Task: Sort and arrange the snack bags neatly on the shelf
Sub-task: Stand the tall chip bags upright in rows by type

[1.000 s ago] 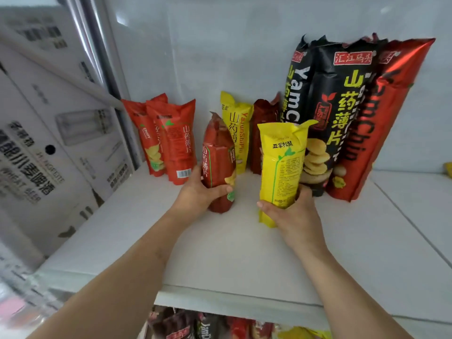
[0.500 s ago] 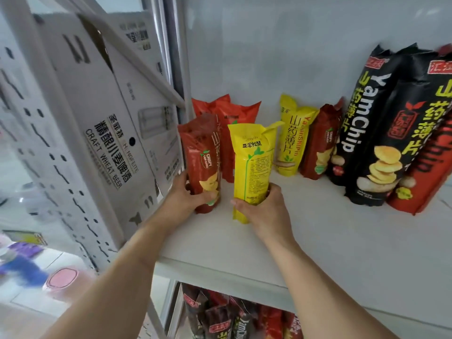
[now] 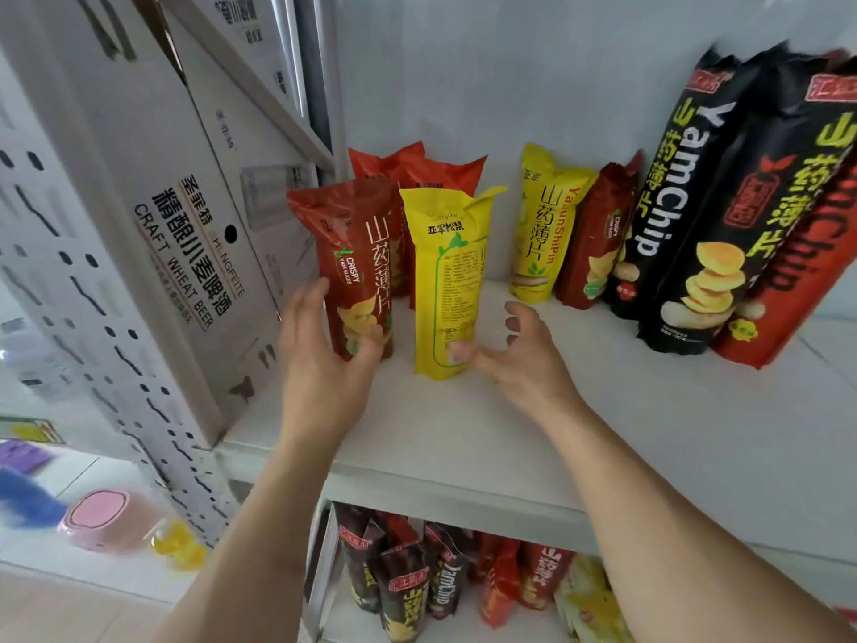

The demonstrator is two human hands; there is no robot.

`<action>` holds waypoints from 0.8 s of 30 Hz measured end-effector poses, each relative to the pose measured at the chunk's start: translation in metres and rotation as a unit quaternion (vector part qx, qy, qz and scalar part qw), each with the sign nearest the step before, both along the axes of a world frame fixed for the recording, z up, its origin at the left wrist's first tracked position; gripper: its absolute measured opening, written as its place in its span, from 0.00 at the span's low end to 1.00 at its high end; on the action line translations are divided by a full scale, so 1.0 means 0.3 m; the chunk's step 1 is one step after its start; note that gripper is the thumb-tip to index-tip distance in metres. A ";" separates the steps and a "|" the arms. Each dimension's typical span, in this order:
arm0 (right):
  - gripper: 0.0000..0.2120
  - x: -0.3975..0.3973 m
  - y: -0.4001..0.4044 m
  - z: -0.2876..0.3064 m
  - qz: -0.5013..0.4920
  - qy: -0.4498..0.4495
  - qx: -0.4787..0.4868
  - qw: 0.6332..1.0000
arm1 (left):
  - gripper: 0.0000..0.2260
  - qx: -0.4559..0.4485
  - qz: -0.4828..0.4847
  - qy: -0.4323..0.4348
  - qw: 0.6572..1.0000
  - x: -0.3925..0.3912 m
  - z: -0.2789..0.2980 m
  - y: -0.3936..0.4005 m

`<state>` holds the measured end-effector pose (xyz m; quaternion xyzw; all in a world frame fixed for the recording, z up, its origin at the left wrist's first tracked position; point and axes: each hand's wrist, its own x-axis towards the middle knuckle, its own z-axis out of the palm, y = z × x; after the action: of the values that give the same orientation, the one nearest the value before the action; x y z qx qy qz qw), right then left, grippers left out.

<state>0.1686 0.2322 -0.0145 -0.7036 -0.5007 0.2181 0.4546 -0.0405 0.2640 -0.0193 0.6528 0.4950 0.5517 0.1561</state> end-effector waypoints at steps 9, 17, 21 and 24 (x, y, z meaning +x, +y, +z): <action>0.27 0.348 -0.055 0.040 -0.094 -0.015 0.062 0.994 | 0.16 0.187 -0.141 0.085 0.968 0.487 0.010 -0.103; 0.20 0.510 0.103 0.045 -0.053 0.015 0.076 0.996 | 0.27 -0.056 -0.117 0.051 0.990 0.790 0.067 0.106; 0.29 0.524 0.209 0.017 -0.087 0.027 0.063 0.994 | 0.36 -0.167 -0.104 -0.005 0.980 0.842 0.051 0.244; 0.31 0.512 0.263 -0.004 -0.130 0.029 0.066 0.989 | 0.40 -0.222 -0.129 -0.050 0.965 0.874 0.034 0.330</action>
<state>0.3221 0.3111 -0.0156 -0.7246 -0.4049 0.1433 0.5390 0.2216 0.3629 -0.0090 0.6318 0.5080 0.4353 0.3914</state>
